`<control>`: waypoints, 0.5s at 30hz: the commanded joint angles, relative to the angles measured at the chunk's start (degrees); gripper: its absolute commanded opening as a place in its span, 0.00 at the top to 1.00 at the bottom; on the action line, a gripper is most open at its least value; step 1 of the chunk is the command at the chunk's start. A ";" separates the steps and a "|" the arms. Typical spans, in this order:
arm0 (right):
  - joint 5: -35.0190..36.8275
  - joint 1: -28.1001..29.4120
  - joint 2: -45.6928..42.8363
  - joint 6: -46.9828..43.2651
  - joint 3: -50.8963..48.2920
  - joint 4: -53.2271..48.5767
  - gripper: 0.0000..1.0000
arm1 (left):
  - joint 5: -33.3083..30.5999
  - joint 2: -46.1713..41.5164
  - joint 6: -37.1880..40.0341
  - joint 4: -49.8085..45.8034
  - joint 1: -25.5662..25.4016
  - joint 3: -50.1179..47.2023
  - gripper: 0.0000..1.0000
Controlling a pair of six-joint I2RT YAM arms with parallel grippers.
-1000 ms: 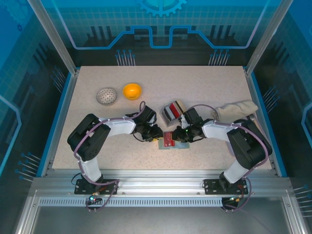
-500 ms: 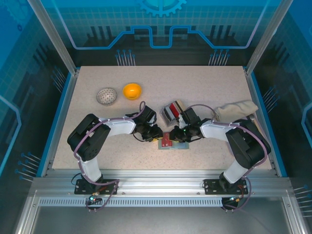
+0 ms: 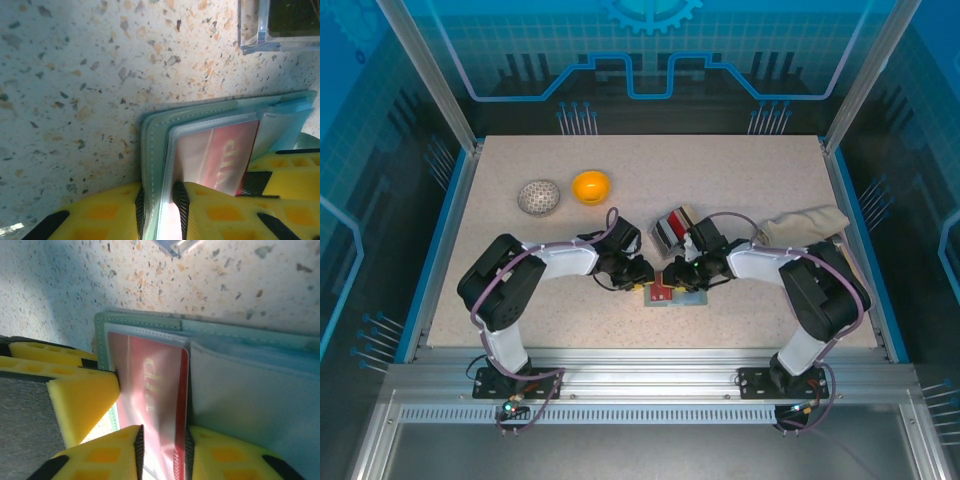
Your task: Put the credit cards into the card holder
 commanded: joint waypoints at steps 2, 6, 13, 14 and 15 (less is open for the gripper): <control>3.66 -0.08 -6.28 -5.02 3.73 -8.98 0.62 | -2.72 -2.43 -0.32 -1.25 -1.00 -1.06 0.71; 8.39 -1.58 -10.04 -10.22 8.45 -15.60 0.57 | -4.88 -4.40 -0.29 -2.35 -0.94 -1.10 0.68; 17.24 -1.76 -6.97 -18.66 17.89 -23.94 0.57 | -5.70 -6.10 -0.25 -2.51 0.02 -0.28 0.66; 18.88 -1.55 -6.00 -19.66 19.15 -24.69 0.58 | -5.61 -6.14 -0.49 -2.16 0.32 -0.18 0.65; 21.09 -1.28 -4.80 -21.17 20.76 -25.82 0.58 | -5.10 -6.07 -0.91 -1.45 0.89 -0.03 0.64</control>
